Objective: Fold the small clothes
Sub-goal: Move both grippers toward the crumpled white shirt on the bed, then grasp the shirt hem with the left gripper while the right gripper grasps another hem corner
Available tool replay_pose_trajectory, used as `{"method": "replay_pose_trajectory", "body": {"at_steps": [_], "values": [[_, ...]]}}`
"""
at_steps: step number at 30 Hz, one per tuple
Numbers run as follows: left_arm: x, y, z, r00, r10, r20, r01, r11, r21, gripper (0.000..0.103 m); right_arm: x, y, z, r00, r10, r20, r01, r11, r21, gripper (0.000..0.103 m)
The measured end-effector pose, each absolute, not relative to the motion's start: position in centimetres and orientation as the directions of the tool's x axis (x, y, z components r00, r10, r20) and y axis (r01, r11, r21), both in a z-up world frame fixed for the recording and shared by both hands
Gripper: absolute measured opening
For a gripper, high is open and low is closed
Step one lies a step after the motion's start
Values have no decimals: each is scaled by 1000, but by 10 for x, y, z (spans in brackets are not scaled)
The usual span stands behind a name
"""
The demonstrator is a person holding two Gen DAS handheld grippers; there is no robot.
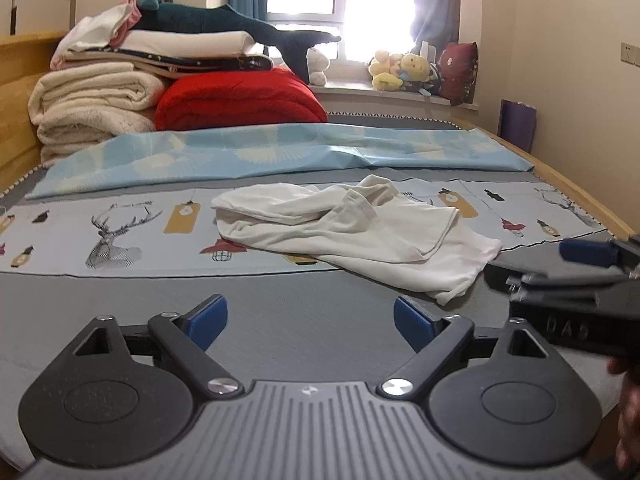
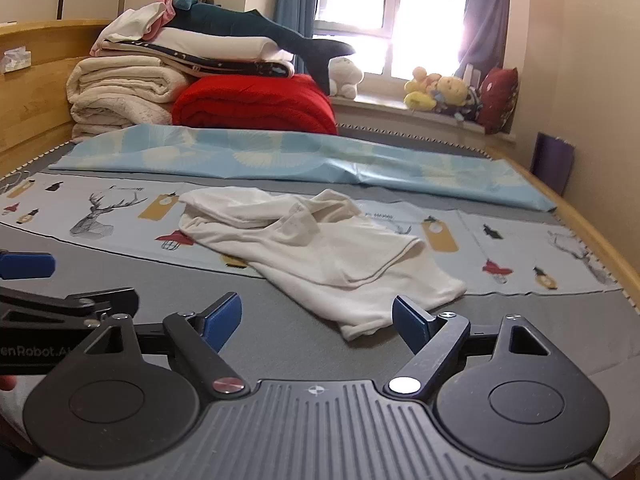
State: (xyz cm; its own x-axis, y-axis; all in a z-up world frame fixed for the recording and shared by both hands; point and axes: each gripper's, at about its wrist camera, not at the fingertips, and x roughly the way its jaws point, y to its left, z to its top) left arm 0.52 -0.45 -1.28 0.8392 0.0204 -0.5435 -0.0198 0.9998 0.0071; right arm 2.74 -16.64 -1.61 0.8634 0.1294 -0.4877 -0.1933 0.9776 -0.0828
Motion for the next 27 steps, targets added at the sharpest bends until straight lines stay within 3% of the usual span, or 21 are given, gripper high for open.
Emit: {"method": "replay_pose_trajectory", "body": {"at_steps": [2, 5, 7, 8, 13, 20, 24, 27], "values": [[4, -3, -13, 842, 14, -540, -11, 1000, 8, 86, 30, -169, -13, 865, 116, -488, -171, 983, -70, 84], [4, -2, -12, 841, 1, -541, 2, 1000, 5, 71, 34, -174, -8, 863, 97, -496, -147, 987, -64, 84], [12, 0, -8, 825, -29, -564, 20, 1000, -23, 51, 39, -185, -3, 879, 77, -471, -97, 995, -18, 84], [17, -1, -6, 819, -46, -572, 38, 999, -26, 46, 42, -190, -2, 882, 77, -466, -86, 996, 4, 84], [65, -21, -1, 806, -87, -585, 139, 989, 45, 23, 49, -207, 3, 867, 73, -493, -54, 997, 53, 73], [167, -51, -33, 796, -72, -602, 184, 975, 125, 21, 57, -244, 4, 859, 59, -508, -7, 995, 105, 55], [232, -52, -57, 769, -46, -638, 117, 991, 70, 21, 63, -264, -1, 844, 37, -535, 17, 995, 96, 39], [277, -49, -76, 754, -32, -656, 50, 999, 9, 23, 65, -276, -1, 854, 11, -520, 41, 995, 88, 38]]}}
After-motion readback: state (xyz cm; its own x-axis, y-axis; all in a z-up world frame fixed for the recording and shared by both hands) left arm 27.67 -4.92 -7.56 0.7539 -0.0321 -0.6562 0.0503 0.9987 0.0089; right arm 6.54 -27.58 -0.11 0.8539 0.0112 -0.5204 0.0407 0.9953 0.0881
